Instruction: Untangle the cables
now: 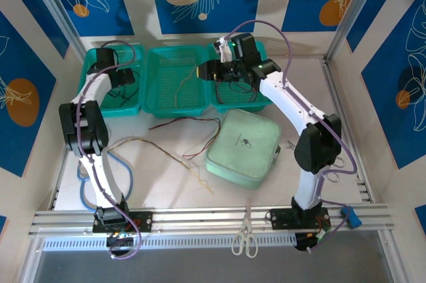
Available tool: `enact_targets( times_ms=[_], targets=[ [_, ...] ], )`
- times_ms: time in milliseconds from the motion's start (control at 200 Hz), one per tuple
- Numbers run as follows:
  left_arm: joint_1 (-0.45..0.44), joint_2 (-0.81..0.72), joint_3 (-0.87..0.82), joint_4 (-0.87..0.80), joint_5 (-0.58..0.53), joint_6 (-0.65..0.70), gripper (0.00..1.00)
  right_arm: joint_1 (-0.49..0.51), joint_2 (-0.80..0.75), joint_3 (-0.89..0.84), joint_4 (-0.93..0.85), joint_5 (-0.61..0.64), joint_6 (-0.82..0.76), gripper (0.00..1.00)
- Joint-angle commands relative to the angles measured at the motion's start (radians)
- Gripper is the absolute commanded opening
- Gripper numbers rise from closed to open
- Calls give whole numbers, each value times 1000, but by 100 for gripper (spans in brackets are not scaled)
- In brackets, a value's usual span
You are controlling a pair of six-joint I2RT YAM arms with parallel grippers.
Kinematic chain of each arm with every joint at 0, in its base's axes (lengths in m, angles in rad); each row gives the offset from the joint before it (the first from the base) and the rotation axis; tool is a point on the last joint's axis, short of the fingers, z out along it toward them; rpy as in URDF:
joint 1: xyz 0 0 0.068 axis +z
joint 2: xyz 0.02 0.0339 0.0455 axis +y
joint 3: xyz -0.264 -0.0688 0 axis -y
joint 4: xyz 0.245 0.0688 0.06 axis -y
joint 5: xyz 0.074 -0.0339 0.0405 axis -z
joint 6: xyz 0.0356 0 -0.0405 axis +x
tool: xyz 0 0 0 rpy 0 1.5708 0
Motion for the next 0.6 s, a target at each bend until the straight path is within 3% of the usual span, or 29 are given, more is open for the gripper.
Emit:
enact_targets(
  times_ms=[0, 210, 505, 595],
  targets=[
    [10, -91, 25, -42, -18, -5, 95, -2, -48, -21, -17, 5, -17, 56],
    [-20, -266, -55, -34, 37, 13, 96, 2, -111, -80, -33, 34, -18, 56],
    [-174, -659, -355, -3, 116, 39, 94, 62, -225, -223, -185, 252, -48, 55],
    [-233, -770, -458, 11, 198, 85, 93, 96, -277, -287, -192, 277, -75, 55]
  ],
)
